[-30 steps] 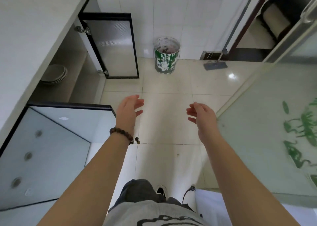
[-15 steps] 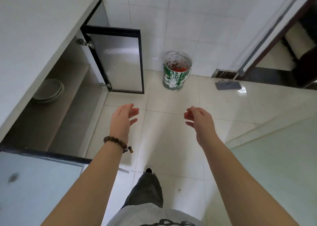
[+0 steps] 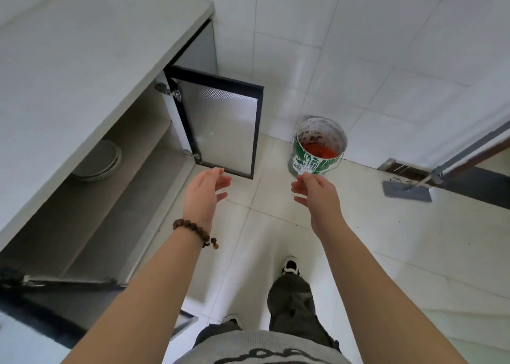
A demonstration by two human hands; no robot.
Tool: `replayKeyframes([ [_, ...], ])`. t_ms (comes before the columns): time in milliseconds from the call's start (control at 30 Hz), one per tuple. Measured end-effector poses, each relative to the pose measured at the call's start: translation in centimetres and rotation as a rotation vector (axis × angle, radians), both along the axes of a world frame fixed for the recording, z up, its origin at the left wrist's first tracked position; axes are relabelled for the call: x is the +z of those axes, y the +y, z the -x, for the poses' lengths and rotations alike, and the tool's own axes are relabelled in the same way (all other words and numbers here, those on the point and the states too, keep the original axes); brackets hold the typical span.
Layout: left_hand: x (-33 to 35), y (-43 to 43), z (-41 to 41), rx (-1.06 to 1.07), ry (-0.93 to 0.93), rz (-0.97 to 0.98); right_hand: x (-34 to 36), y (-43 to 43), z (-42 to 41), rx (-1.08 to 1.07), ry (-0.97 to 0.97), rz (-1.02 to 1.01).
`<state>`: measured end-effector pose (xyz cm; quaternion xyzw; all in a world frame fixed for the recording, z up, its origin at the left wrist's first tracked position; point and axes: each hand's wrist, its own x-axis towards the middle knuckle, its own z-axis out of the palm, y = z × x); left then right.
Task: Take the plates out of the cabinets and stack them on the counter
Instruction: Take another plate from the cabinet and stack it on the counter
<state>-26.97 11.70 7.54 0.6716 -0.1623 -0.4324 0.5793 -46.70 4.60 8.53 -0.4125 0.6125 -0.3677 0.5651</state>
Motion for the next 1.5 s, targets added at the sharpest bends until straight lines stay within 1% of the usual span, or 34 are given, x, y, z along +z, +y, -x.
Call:
replayKeyframes([
  [167, -0.6, -5.5, -0.7, 0.117, -0.014, -0.033, -0.3, -8.9, -2.4, 0.143, -0.001, -0.011],
  [333, 0.3, -10.7, -1.3, 0.296, -0.017, -0.001, 0.4, -17.9, -4.9, 0.317, 0.031, -0.005],
  [533, 0.4, -12.6, -3.1, 0.541, -0.003, 0.014, 0.1, -23.9, -9.9, 0.573, 0.04, -0.027],
  [767, -1.1, -9.8, -6.2, 0.811, -0.006, -0.03, -1.8, -24.2, -18.1, 0.849, 0.038, -0.066],
  [933, -2.4, -8.4, -8.7, 0.962, 0.024, -0.02, -2.5, -23.4, -23.5, 0.965, 0.018, -0.067],
  [1167, -3.4, -8.3, -14.2, 1.072, 0.053, 0.003, -2.3, -23.2, -31.8, 1.059, 0.037, -0.065],
  [1300, -3.6, -8.2, -17.3, 1.114, 0.093, -0.022, -1.9, -23.1, -36.2, 1.082, 0.029, -0.06],
  [1500, -4.5, -8.5, -20.3, 1.155, 0.12, -0.046, -3.0, -22.9, -39.3, 1.135, 0.053, -0.086],
])
